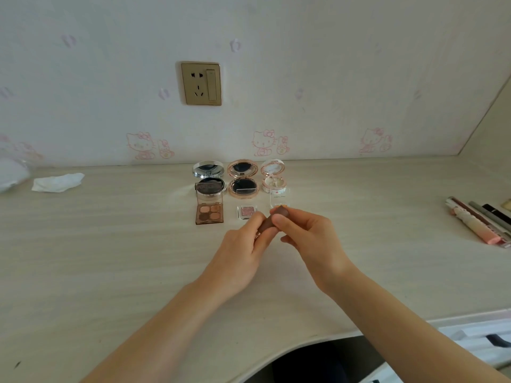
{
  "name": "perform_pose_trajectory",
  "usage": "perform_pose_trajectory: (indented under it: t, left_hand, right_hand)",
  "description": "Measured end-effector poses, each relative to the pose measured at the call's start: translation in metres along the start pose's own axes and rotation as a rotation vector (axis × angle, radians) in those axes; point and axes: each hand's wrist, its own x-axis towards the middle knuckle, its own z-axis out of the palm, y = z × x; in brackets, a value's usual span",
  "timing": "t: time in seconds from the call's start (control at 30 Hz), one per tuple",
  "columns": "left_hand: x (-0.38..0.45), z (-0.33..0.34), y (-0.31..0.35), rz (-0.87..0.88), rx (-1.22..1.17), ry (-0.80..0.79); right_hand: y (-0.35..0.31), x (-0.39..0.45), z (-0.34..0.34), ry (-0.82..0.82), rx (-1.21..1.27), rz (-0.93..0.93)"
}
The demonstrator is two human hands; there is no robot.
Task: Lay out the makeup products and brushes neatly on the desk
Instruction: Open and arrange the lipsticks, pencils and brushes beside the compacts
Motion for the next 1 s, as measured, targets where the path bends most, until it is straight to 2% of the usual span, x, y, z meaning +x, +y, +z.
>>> perform_pose_trajectory:
  t: [0.23, 0.43, 0.57, 0.73, 1.0]
  left_hand:
    - [-0.004, -0.003, 0.001, 0.001, -0.094, -0.032]
    - [-0.004, 0.000, 0.001, -0.045, -0.111, -0.018]
    - [-0.004, 0.000, -0.001, -0.041, -0.116, 0.002]
    - [-0.003, 0.001, -0.003, 0.000, -0.174, 0.012]
    - [0.004, 0.008, 0.008, -0.057, -0.343, -0.002]
  right_hand:
    - [-0.009, 0.002, -0.004, -0.045, -0.026, -0.056]
    - [-0.016, 0.007, -0.020, 0.018, 0.164, 0.000]
    - [-0.017, 0.009, -0.026, 0.044, 0.194, 0.012]
    - [-0.012, 0.008, -0.033, 0.033, 0.131, 0.027]
    - [-0.002, 0.007, -0.053, 0.039, 0.011, 0.037]
